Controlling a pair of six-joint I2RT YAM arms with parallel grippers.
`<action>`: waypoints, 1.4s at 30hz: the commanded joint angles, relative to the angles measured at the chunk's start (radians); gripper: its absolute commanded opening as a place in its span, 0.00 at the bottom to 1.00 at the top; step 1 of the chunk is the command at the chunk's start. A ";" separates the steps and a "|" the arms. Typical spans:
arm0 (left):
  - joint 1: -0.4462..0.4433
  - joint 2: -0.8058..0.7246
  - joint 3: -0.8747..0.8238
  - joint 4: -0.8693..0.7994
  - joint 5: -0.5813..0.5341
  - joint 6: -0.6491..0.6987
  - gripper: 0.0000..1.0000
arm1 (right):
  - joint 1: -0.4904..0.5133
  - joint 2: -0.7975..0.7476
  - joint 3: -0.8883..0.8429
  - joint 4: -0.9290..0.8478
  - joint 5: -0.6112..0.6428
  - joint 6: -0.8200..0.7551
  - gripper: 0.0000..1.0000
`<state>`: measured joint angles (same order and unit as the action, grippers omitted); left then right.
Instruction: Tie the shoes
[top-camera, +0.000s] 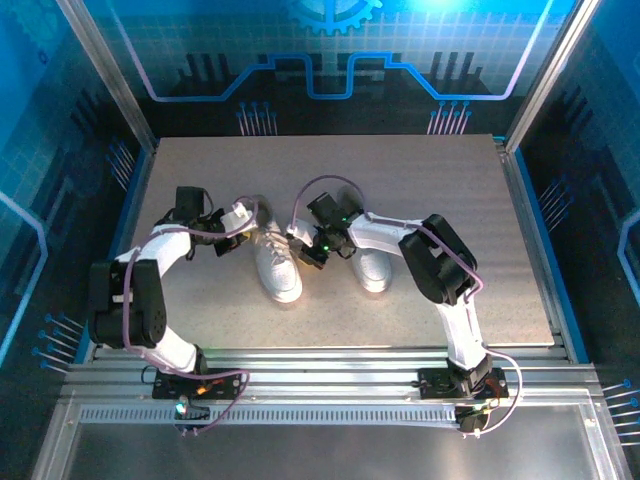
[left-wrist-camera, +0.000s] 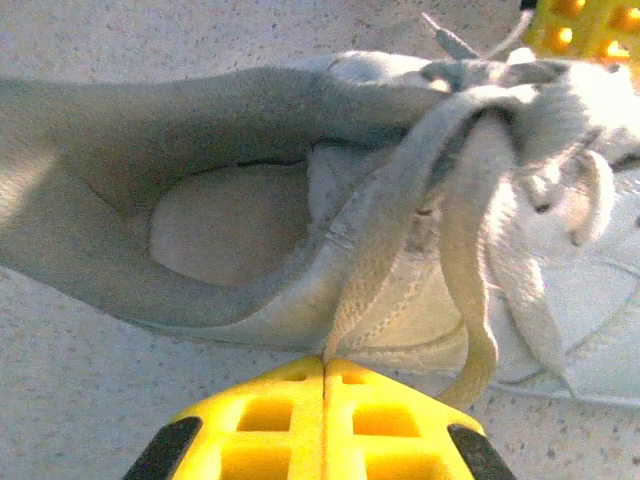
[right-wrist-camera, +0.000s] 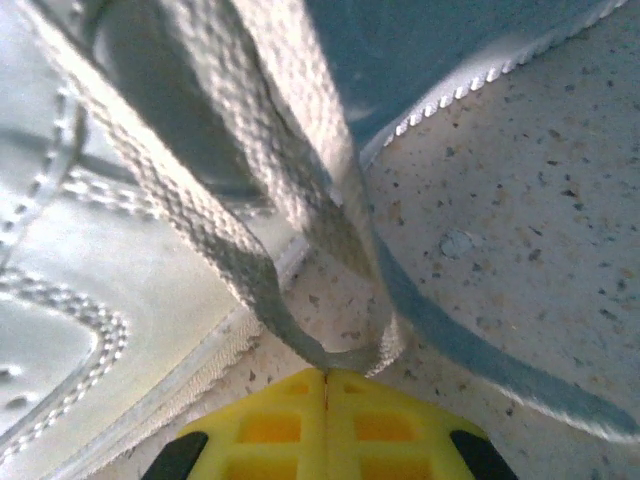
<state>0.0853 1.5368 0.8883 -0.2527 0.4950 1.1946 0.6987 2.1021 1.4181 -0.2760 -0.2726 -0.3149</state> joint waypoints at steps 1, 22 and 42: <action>0.014 -0.096 -0.005 -0.021 -0.024 -0.057 0.00 | -0.003 -0.078 -0.005 0.040 0.025 0.018 0.00; 0.077 -0.125 -0.015 -0.009 -0.279 -0.345 0.00 | -0.084 -0.076 0.127 -0.055 0.029 0.048 0.00; 0.114 -0.059 0.024 -0.035 -0.260 -0.433 0.00 | -0.091 -0.081 0.128 -0.112 0.011 0.065 0.00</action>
<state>0.1814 1.4719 0.8768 -0.2649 0.2295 0.7918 0.6186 2.0289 1.5223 -0.3515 -0.2417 -0.2619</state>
